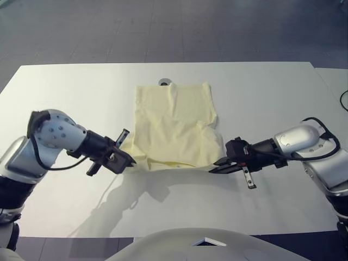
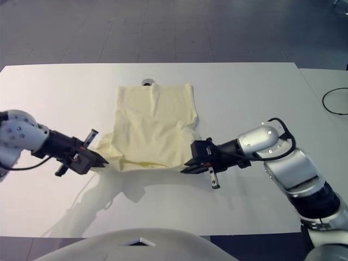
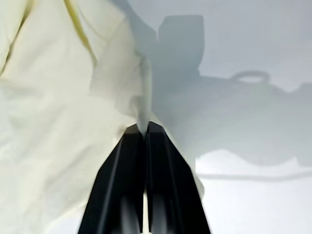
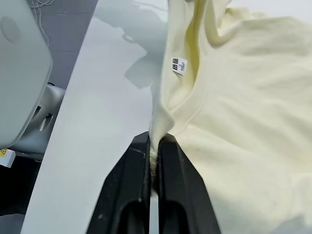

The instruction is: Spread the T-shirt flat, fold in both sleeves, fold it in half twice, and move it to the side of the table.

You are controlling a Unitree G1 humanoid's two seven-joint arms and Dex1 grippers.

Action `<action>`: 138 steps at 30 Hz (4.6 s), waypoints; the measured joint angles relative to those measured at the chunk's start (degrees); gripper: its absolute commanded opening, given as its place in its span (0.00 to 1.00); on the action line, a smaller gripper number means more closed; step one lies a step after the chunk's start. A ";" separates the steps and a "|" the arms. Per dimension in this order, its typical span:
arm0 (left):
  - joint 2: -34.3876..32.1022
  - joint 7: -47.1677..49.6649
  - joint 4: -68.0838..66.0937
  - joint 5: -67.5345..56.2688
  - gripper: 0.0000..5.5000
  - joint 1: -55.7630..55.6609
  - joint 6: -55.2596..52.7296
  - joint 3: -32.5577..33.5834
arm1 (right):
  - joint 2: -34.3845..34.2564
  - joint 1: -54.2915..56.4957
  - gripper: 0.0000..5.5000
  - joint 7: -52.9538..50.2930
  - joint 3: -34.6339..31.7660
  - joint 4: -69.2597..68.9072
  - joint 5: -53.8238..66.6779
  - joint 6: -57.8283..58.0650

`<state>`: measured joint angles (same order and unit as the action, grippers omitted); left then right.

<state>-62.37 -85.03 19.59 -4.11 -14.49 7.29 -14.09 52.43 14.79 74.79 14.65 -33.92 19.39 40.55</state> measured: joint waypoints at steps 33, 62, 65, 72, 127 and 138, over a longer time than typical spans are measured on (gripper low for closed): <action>-3.10 7.68 8.05 -21.18 0.57 4.93 -23.52 16.05 | 4.49 -5.55 0.55 -11.12 -21.26 -2.96 22.71 14.07; 16.71 44.00 9.02 -15.14 0.98 0.00 -48.39 11.81 | -28.95 -6.27 0.89 -48.75 -27.09 22.00 19.08 29.26; 16.77 44.37 8.36 -15.09 0.98 -0.26 -48.69 11.24 | -30.22 -6.26 0.80 -49.09 -27.01 22.36 19.54 29.18; 16.86 44.89 8.36 -15.04 0.98 -0.67 -48.76 10.34 | -30.87 -7.10 0.58 -49.25 -26.48 22.19 20.79 30.12; 16.75 47.67 12.96 -13.91 0.98 4.34 -51.36 9.12 | -30.15 -12.74 0.01 -55.48 -43.22 3.45 29.17 46.59; 16.82 47.95 12.88 -13.88 0.98 4.47 -51.47 8.54 | -38.37 -9.42 0.01 -58.54 -36.54 -1.50 32.44 51.37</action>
<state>-45.55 -37.08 32.48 -17.99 -10.03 -44.18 -5.55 14.06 5.37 16.25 -21.89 -35.42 51.83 91.92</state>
